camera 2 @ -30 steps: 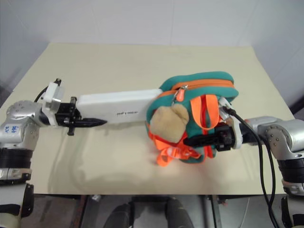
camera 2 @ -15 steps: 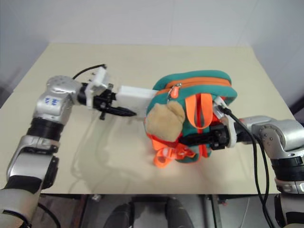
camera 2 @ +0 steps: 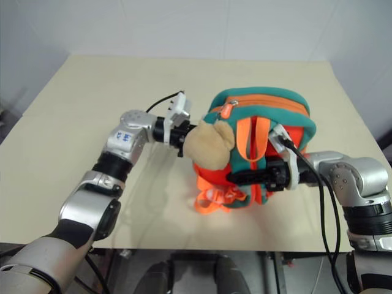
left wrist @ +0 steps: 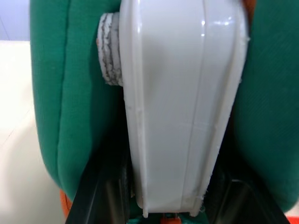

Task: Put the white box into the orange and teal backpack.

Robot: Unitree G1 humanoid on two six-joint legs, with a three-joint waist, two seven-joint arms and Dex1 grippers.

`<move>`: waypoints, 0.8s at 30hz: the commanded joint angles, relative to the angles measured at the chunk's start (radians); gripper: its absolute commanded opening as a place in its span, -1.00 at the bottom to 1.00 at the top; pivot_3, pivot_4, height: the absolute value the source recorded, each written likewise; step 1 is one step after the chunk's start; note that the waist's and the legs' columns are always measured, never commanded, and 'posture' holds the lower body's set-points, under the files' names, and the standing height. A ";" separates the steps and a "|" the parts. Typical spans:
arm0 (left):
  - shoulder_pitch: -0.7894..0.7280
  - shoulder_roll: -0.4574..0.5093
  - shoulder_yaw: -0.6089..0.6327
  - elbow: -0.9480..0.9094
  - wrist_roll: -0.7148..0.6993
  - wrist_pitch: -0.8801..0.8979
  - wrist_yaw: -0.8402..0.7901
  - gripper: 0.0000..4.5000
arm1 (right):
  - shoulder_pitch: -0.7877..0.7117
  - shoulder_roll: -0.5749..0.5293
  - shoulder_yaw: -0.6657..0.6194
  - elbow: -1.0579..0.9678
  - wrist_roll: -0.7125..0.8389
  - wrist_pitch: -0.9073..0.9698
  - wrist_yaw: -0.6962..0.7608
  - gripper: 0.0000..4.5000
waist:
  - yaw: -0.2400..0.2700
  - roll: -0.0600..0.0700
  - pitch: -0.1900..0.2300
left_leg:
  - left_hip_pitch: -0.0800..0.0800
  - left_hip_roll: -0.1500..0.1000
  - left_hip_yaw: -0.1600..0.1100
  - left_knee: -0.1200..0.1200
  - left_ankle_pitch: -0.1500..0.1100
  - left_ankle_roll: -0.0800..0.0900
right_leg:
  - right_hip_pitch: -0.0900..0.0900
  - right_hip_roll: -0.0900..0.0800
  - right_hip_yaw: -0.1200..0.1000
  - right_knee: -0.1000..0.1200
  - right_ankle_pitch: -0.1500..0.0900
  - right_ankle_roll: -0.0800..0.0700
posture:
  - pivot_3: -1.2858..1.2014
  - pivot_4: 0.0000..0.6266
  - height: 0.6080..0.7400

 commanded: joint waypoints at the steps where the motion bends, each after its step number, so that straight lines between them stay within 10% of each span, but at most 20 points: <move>1: -0.020 -0.006 0.009 -0.028 -0.004 0.018 0.000 -0.33 | 0.009 0.003 0.004 -0.058 0.016 0.013 -0.008 -1.00 | 0.001 0.000 0.000 | 0.000 0.000 0.000 0.000 0.000 0.000 | 0.000 0.000 0.000 0.000 0.000 0.000 | 0.03 -0.52 1.00; 10: 0.076 0.180 0.083 -0.170 -0.040 0.040 -0.046 0.72 | 0.008 0.018 0.006 -0.048 0.005 0.004 -0.016 -1.00 | -0.019 0.000 0.000 | 0.002 0.001 0.000 -0.001 0.000 0.000 | 0.000 0.000 0.001 0.003 0.000 -0.001 | 0.03 -0.52 1.00; 24: 0.221 0.277 0.150 -0.448 -0.150 0.126 -0.044 0.72 | -0.017 0.031 0.027 -0.020 -0.015 -0.016 -0.006 -1.00 | -0.016 0.000 0.000 | 0.002 0.001 0.000 -0.001 0.001 0.000 | 0.000 0.000 0.000 0.004 -0.001 -0.001 | 0.03 -0.52 1.00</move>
